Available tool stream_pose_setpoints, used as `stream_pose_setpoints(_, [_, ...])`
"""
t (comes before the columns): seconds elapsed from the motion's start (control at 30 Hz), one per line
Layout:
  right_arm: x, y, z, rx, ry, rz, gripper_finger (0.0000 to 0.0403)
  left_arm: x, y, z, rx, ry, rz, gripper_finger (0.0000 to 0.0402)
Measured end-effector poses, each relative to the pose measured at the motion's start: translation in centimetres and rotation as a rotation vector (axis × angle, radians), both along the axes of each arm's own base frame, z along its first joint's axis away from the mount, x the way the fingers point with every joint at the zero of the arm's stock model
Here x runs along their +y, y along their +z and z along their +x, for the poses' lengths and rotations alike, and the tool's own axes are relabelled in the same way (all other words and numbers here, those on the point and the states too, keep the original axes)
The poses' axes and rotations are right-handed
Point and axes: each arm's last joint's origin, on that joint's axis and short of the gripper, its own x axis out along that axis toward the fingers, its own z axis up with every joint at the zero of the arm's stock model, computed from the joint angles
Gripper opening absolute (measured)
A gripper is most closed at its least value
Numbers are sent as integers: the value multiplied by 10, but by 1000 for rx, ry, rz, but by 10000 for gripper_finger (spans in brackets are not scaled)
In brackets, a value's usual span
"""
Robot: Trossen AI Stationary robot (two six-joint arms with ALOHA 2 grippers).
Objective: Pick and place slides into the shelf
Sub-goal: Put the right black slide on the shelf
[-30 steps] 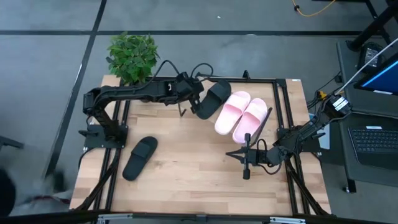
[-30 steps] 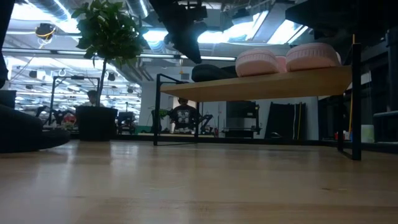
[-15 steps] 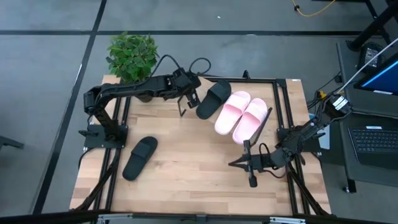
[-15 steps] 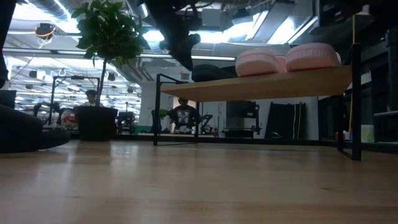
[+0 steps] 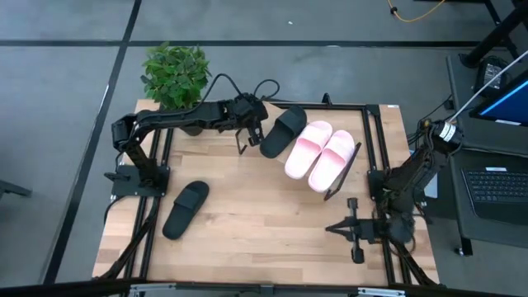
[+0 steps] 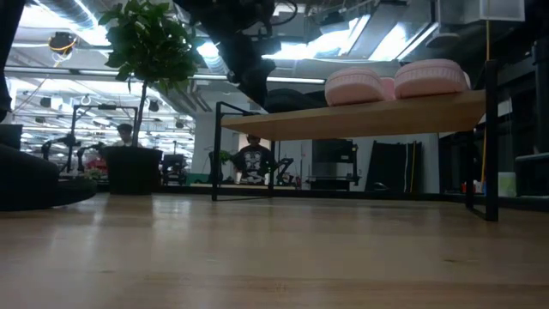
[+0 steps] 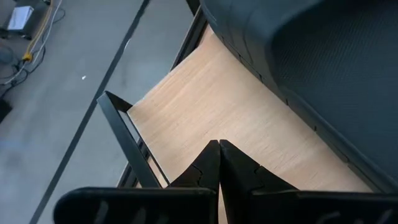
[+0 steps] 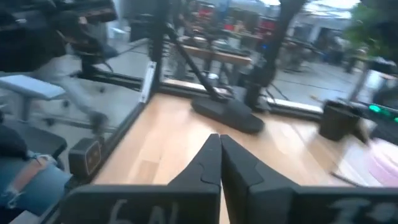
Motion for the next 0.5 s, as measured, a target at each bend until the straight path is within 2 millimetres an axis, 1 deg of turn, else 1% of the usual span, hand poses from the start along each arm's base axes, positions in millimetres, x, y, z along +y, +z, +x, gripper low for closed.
stream_pose_setpoints(0.17, [3, -12, -21, 27, -167, 41, 4, 0, 0, 0, 6, -11, 1, 0])
stream_pose_setpoints(0.27, [4, -18, -30, 23, -214, 30, 4, 4, 0, -2, 8, -3, 0, 0])
stream_pose_setpoints(0.4, [4, -18, -37, 0, -258, 21, 4, 10, 0, -4, 3, 3, -15, 0])
stream_pose_setpoints(0.5, [2, -18, -38, -26, -331, -14, 4, 14, -1, -6, -4, 1, -29, 0])
